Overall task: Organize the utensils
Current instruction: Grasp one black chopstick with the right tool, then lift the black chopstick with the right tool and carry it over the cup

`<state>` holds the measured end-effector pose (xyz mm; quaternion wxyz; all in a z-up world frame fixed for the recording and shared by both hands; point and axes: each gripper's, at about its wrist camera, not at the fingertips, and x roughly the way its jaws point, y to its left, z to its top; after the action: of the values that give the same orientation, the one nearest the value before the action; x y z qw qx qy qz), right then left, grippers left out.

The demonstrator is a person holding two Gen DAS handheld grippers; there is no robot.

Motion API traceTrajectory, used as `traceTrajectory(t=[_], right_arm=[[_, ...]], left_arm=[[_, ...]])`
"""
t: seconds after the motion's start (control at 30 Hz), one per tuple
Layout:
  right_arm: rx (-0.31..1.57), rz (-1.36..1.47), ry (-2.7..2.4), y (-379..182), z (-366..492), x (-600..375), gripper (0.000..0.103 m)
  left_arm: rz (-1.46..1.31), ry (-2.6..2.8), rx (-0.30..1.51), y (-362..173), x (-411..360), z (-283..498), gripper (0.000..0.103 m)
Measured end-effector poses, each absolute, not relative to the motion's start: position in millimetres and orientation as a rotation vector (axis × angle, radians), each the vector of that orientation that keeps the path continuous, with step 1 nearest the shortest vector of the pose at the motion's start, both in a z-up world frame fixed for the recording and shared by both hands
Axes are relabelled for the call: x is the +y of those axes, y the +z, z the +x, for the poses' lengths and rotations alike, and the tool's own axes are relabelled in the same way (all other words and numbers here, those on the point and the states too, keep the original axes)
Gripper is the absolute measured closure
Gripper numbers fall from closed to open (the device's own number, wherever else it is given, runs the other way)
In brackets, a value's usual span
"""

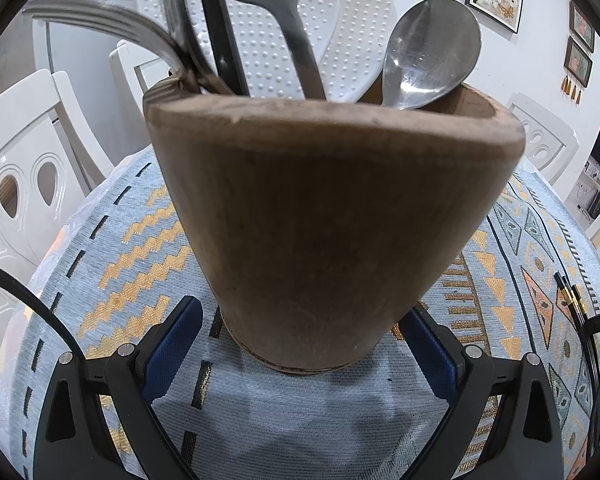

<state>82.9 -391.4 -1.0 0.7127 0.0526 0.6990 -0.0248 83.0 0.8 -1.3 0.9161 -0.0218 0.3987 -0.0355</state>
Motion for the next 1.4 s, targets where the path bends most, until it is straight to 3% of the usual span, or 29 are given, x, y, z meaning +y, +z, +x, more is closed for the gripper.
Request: traceTrajectory(t=[0.23,0.3,0.47,0.73,1.17,1.4], right_arm=[[1.532,0.053,-0.091,0.5,90.5,-383.9,0.087],[1.495,0.066,-0.098,4.5,87.3,-384.0,0.096],[1.438,0.087,-0.112,16.7,84.6,-390.5,0.097],[1.236,0.102,-0.078,94.4,74.8,-392.9,0.097],[0.667,0.152,0.069,239.0,59.8,-328.9,0.097],[0.507,0.233,0.258,308.7,75.9,-286.8,0.097]], left_arm=[[-0.043,-0.071,0.816,2.0,0.4,82.6,0.004],[-0.043,-0.071,0.816,2.0,0.5,82.7,0.004],[-0.044,-0.072,0.816,2.3,0.3,81.9,0.004],[-0.043,-0.072,0.816,2.0,0.3,81.9,0.004],[-0.047,-0.072,0.803,2.6,5.2,76.5,0.004],[-0.052,-0.072,0.777,6.8,5.3,67.5,0.004]])
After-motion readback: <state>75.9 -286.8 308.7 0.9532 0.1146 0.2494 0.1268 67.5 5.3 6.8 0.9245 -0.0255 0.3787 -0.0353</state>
